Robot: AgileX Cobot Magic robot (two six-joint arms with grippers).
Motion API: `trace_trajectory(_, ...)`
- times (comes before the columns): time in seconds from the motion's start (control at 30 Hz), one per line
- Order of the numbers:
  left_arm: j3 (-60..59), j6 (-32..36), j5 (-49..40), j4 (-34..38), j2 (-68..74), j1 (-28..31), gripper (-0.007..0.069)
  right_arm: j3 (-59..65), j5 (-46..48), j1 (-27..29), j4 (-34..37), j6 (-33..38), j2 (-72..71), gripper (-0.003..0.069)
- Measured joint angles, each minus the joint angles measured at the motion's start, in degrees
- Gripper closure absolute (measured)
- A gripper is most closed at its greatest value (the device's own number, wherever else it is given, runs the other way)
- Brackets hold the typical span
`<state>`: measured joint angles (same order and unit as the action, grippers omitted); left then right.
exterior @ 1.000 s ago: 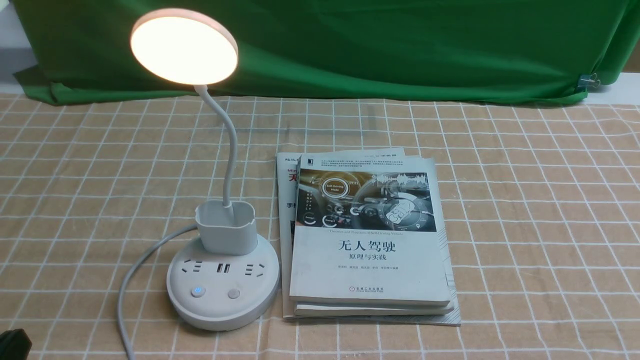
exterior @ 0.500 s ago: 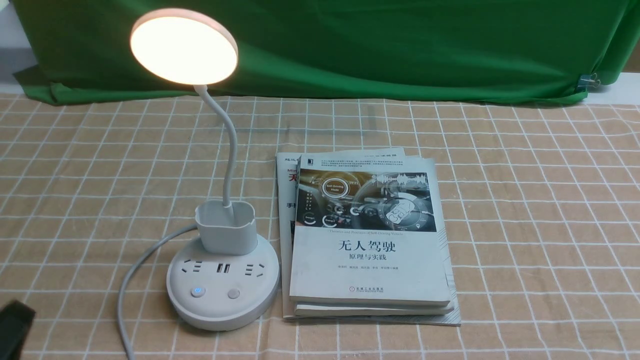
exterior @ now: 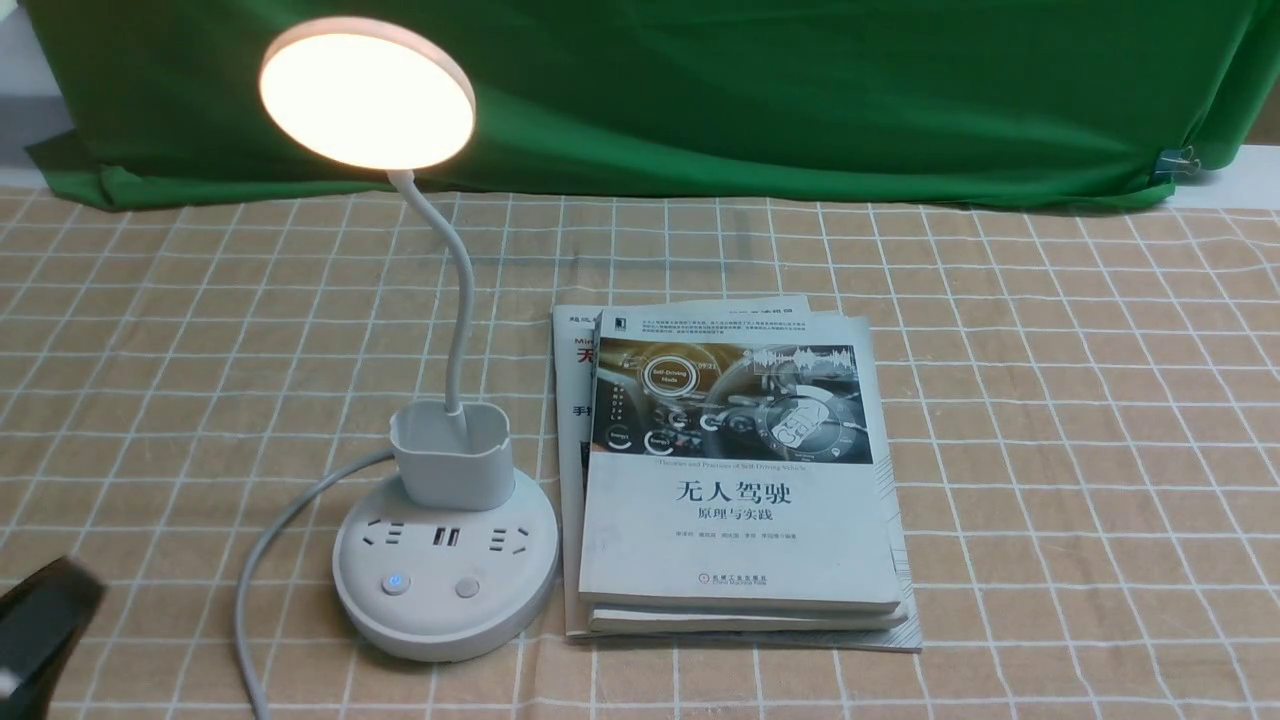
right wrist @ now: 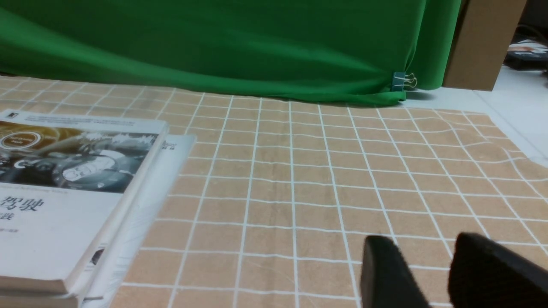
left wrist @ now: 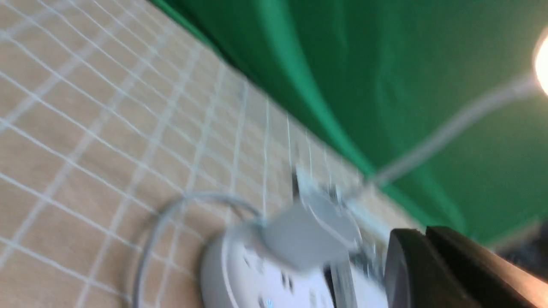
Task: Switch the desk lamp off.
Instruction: Use the left arm to press the button switch on the lamp holder
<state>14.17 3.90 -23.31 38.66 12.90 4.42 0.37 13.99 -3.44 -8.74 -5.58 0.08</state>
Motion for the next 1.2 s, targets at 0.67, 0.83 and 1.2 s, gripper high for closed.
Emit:
trace_trajectory(0.67,39.4,3.2,-30.1,-25.7,63.0,-17.5,0.0608,0.0,0.0,0.0,0.0,0.0,0.0,0.0417)
trace_trajectory(0.83,47.8,2.5,-33.1,-26.5,72.1,-24.4,0.0608,0.0,0.0,0.0,0.0,0.0,0.0,0.0417)
trace_trajectory(1.2,52.9,2.5,-33.3,-27.4,82.3,-27.1,0.0608,0.0,0.0,0.0,0.0,0.0,0.0,0.0417)
